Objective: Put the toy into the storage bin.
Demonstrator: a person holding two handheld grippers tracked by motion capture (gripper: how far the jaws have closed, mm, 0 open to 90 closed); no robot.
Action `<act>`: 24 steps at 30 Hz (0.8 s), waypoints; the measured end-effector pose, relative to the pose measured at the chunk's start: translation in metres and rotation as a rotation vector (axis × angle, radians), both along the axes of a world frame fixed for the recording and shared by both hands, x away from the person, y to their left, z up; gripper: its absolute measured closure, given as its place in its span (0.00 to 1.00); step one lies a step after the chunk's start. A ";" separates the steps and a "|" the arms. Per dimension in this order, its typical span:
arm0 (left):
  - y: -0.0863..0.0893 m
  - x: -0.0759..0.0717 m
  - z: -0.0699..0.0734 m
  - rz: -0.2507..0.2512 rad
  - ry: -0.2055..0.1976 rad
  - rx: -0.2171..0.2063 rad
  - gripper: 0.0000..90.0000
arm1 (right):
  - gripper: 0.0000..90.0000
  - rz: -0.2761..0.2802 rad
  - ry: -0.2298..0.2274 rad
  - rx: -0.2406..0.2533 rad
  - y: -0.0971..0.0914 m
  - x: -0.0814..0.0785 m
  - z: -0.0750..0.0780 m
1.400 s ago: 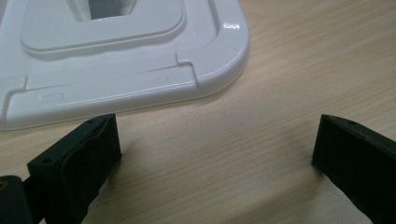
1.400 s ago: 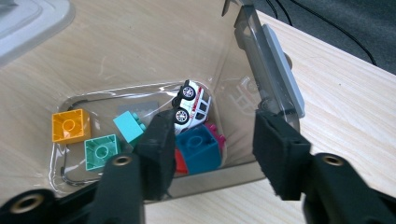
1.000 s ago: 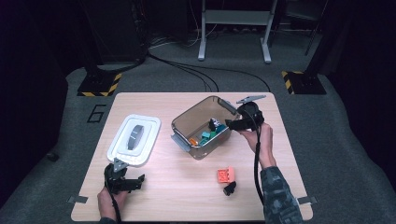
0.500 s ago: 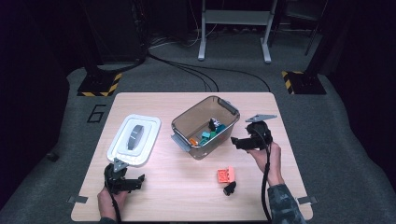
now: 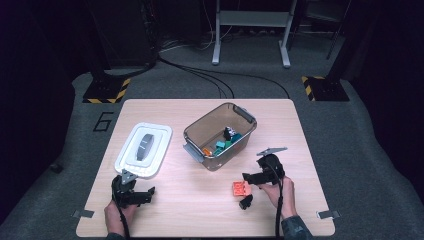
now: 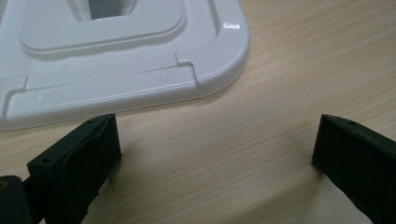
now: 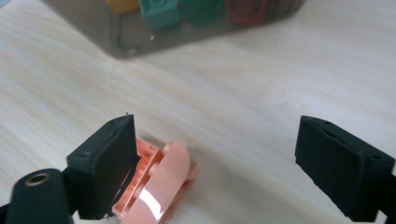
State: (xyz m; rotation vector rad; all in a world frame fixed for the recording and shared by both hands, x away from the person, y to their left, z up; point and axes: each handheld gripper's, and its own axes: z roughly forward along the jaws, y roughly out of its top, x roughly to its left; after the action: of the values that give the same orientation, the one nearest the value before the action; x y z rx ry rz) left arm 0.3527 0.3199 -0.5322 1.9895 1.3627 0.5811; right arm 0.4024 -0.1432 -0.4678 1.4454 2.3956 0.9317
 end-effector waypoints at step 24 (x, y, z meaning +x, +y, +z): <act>0.000 0.000 0.000 0.000 -0.001 0.000 0.01 | 0.70 0.009 0.112 -0.041 -0.003 -0.004 -0.016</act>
State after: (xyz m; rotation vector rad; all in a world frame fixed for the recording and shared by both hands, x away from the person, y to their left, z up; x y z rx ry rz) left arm 0.3527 0.3198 -0.5322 1.9893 1.3622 0.5824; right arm 0.3989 -0.1458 -0.4842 1.5112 2.4870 0.8194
